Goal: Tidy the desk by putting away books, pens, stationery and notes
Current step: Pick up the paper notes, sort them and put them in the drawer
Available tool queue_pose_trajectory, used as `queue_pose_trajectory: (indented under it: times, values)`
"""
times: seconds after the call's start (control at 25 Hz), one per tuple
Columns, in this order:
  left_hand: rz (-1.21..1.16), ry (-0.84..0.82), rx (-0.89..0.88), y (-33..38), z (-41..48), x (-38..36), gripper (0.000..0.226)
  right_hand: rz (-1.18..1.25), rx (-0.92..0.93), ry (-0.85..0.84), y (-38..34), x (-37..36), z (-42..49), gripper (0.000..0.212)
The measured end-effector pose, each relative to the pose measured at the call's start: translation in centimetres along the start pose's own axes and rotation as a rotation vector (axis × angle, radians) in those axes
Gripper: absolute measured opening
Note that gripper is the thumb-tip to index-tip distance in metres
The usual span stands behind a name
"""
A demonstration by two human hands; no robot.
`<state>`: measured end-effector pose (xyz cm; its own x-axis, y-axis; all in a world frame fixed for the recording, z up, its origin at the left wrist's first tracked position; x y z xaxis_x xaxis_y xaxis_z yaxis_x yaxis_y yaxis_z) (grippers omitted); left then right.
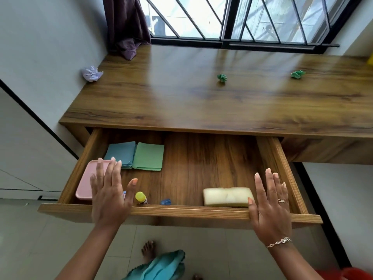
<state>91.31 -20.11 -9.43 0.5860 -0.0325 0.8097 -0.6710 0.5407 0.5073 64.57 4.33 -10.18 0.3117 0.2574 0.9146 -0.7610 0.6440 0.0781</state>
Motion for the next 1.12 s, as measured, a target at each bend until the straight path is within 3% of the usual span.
queue_pose_trajectory:
  times: [0.28, 0.8, 1.12]
  values:
    - [-0.024, 0.038, -0.044, 0.1, 3.5, -1.4, 0.075, 0.014, 0.018, 0.055, 0.0, -1.8, 3.4, 0.058]
    - [0.044, -0.078, -0.218, 0.5, 12.1, -4.5, 0.071, 0.001, 0.157, 0.022, 0.0, -5.5, 11.7, 0.062]
    - [0.122, -0.200, -0.484, 0.7, 16.6, -6.6, 0.074, -0.077, 0.306, 0.008, 0.1, -7.4, 16.6, 0.081]
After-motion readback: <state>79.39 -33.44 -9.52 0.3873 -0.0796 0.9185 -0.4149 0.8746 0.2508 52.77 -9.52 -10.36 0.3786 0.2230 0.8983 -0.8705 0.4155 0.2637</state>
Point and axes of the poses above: each hand's wrist, its own z-axis towards the middle knuckle, its own x-axis out of the back of the hand, y = z × x, the point moved 4 cm from there along z, towards the middle knuckle, and after that the axes turned 12 degrees about -z, right-handed, at the moved point
